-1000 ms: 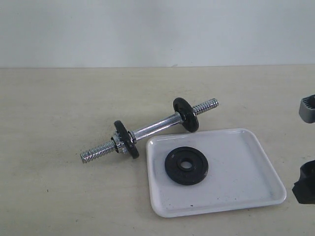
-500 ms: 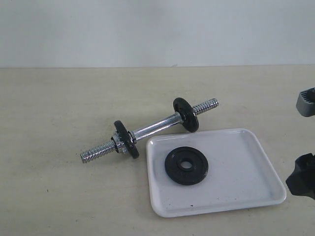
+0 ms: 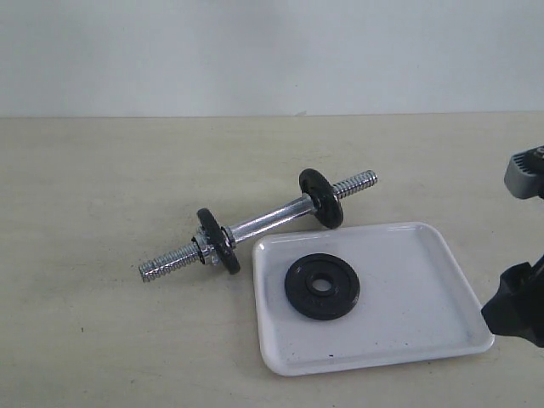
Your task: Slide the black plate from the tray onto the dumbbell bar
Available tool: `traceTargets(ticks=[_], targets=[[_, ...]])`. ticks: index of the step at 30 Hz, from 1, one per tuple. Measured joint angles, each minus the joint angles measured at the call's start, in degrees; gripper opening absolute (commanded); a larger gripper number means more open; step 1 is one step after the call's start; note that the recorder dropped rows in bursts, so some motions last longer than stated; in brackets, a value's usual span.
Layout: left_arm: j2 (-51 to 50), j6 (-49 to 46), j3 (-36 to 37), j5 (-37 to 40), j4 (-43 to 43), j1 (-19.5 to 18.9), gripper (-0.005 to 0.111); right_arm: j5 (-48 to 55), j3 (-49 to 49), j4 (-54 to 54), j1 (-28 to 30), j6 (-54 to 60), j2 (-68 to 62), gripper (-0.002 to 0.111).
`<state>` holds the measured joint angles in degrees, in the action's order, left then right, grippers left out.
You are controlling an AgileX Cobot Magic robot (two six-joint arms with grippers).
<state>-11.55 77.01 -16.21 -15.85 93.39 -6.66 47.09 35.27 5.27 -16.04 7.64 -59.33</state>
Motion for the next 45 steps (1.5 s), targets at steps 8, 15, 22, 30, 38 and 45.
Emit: traceTargets(ticks=[8, 15, 22, 30, 38, 45], targets=[[-0.09, 42.37, 4.06, 22.35, -42.72, 0.0, 0.051, -0.11, 0.0, 0.55, 0.0, 0.23, -0.02, 0.067], [-0.09, 35.33, 7.62, 31.34, -51.14, 0.0, 0.051, -0.11, 0.0, 1.95, 0.0, 1.46, -0.02, 0.067], [-0.09, -16.38, 7.86, 20.3, -35.39, -0.1, 0.051, -0.11, 0.0, 4.72, -0.55, 4.32, -0.02, 0.067], [-0.09, -38.88, 8.27, 9.06, -19.1, -0.1, 0.047, -0.11, 0.0, 5.18, -0.53, 4.82, -0.02, 0.067], [-0.09, -9.29, 8.5, 10.28, -23.84, -0.1, 0.032, -0.11, 0.0, 5.32, -0.53, 4.95, -0.02, 0.067], [-0.09, 30.69, 8.5, -16.98, -14.63, -0.1, 0.026, -0.2, 0.0, 5.36, -0.53, 5.16, -0.02, 0.067]])
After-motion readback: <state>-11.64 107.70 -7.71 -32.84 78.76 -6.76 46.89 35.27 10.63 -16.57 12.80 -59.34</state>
